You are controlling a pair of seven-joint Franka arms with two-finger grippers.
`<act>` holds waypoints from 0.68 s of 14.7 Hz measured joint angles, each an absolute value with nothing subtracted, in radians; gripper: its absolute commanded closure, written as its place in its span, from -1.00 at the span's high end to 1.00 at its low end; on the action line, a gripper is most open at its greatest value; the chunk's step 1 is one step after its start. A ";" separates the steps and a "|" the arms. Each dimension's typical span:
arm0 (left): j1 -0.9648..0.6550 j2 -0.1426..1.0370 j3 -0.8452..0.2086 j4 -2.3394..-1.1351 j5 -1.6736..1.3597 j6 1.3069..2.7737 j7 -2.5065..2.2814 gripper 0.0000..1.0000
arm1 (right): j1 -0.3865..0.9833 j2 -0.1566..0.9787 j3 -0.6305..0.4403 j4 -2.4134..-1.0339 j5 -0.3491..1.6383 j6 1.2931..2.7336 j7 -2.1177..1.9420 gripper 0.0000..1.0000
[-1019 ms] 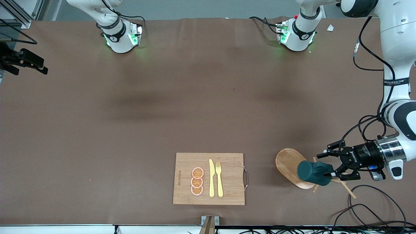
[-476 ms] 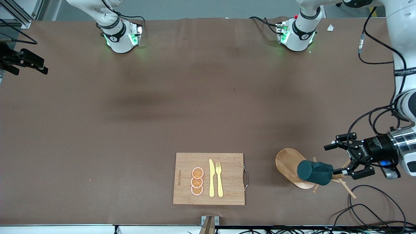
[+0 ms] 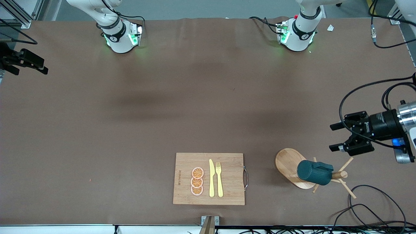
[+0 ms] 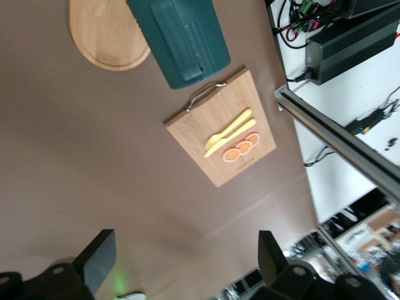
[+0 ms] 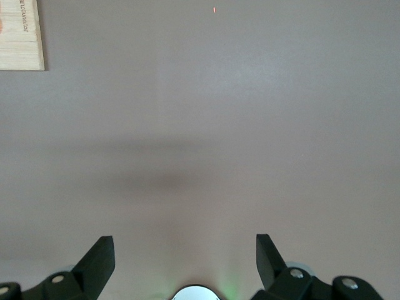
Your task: Pass cup and hang on rack
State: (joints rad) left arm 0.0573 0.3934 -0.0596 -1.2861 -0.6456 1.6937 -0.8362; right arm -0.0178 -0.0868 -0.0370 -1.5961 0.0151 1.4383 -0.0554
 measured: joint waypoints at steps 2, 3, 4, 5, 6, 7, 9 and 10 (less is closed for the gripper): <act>0.058 0.345 -0.118 -1.286 -0.491 1.675 -0.836 1.00 | -0.018 -0.087 -0.037 -1.596 0.015 1.438 -0.055 1.00; 0.057 0.324 -0.150 -1.286 -0.403 1.654 -0.834 1.00 | -0.018 -0.087 -0.037 -1.596 0.015 1.438 -0.055 1.00; 0.056 0.305 -0.182 -1.287 -0.312 1.627 -0.824 1.00 | -0.018 -0.087 -0.037 -1.596 0.015 1.438 -0.055 1.00; 0.055 0.288 -0.207 -1.287 -0.234 1.599 -0.804 1.00 | -0.018 -0.087 -0.037 -1.596 0.015 1.438 -0.055 1.00; 0.054 0.277 -0.222 -1.287 -0.179 1.572 -0.776 1.00 | -0.018 -0.087 -0.037 -1.596 0.015 1.438 -0.055 1.00; 0.054 0.267 -0.231 -1.288 -0.141 1.547 -0.740 1.00 | -0.018 -0.087 -0.037 -1.596 0.015 1.438 -0.055 1.00; 0.054 0.244 -0.233 -1.290 -0.103 1.521 -0.645 1.00 | -0.018 -0.087 -0.037 -1.597 0.015 1.438 -0.055 1.00; 0.053 0.223 -0.230 -1.295 -0.092 1.513 -0.586 1.00 | -0.018 -0.087 -0.037 -1.597 0.015 1.438 -0.055 1.00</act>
